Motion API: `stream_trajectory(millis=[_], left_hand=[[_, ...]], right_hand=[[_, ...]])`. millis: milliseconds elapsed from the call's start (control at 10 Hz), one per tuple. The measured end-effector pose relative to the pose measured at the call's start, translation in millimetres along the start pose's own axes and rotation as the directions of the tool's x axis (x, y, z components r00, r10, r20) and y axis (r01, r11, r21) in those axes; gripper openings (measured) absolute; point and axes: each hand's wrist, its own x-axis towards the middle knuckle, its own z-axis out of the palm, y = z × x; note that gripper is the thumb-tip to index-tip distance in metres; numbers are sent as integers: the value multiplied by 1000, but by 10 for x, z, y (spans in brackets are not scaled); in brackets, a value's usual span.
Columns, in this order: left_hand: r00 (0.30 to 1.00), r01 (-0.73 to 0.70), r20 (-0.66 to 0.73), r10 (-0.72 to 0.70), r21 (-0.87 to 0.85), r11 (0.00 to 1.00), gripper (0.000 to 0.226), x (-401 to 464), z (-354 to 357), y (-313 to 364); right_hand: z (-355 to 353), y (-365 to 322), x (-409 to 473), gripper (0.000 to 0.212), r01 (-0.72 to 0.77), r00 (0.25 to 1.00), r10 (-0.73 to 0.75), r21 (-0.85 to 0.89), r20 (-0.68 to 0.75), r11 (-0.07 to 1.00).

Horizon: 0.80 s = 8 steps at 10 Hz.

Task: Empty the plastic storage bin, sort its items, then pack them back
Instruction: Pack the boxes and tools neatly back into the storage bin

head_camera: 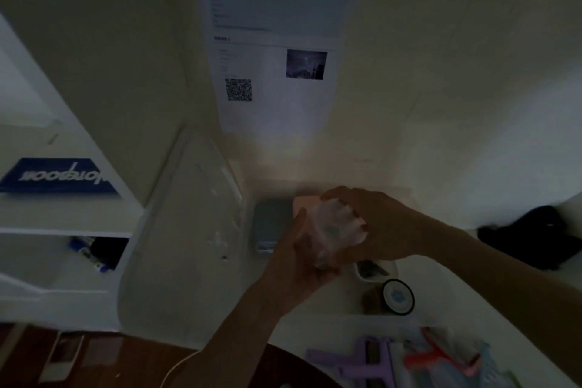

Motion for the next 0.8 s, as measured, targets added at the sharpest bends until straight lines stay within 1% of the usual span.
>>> stream_trajectory(millis=[100, 200, 300, 400, 500, 600, 700, 800], left_hand=[[994, -104, -36, 106, 40, 994, 47, -61, -9, -2], [965, -214, -143, 222, 69, 974, 42, -86, -125, 86], [938, -264, -219, 270, 60, 963, 44, -87, -288, 177], [894, -321, -304, 330, 82, 944, 63, -78, -377, 258], [837, -342, -441, 325, 43, 939, 71, -5, -552, 269], [778, -338, -531, 335, 96, 936, 32, 68, -730, 197], [723, -269, -604, 336, 202, 942, 22, 100, -778, 193], [703, -213, -635, 322, 244, 946, 30, 162, -799, 263]], right_hand=[[107, -25, 144, 111, -44, 999, 44, -65, 7, 997], [296, -131, 281, 106, -178, 979, 176, -13, -108, 984], [460, -219, 490, 90, -163, 979, 163, 8, -123, 987], [566, -131, 810, 115, -170, 982, 167, -29, -87, 985], [701, -86, 1107, 112, -201, 964, 198, 2, -179, 980], [885, -126, 1358, 105, -202, 940, 156, -128, -302, 971], [1186, -78, 1584, 80, -198, 934, 69, -345, -351, 918], [1392, -19, 1756, 75, -196, 926, 52, -356, -375, 914]])
